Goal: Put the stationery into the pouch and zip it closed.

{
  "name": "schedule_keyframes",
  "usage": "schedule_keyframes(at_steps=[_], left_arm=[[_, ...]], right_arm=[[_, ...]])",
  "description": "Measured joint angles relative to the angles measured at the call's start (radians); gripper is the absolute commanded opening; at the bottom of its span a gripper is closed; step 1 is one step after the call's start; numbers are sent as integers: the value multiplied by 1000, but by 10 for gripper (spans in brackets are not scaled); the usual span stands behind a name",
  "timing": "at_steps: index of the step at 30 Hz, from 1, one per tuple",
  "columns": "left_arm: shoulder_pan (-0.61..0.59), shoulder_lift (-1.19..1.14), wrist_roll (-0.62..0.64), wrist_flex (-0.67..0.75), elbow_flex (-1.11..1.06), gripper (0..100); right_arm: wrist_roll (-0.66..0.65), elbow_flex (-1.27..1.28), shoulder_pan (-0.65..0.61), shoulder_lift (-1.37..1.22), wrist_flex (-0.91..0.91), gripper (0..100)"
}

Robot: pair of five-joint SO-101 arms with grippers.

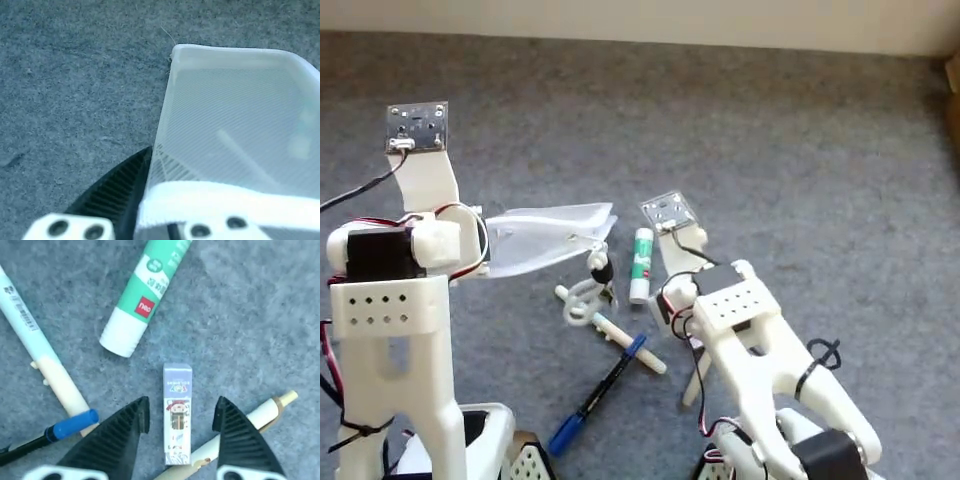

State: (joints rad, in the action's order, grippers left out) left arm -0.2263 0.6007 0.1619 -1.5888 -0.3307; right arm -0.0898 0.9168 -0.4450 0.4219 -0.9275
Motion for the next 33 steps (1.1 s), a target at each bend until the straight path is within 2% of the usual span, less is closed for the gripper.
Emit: schedule_keyframes(at_steps=[4, 18, 23, 33], left_arm=[[0, 0, 0, 12, -18, 7], [-8, 0, 0, 18, -20, 7], [-8, 0, 0, 18, -20, 7], [-8, 0, 0, 18, -20, 7]], right_arm=[[-54, -3, 0, -61, 37, 131], [-86, -43, 0, -195, 41, 124], [-86, -43, 2, -198, 43, 0], [-86, -43, 2, -198, 43, 5]])
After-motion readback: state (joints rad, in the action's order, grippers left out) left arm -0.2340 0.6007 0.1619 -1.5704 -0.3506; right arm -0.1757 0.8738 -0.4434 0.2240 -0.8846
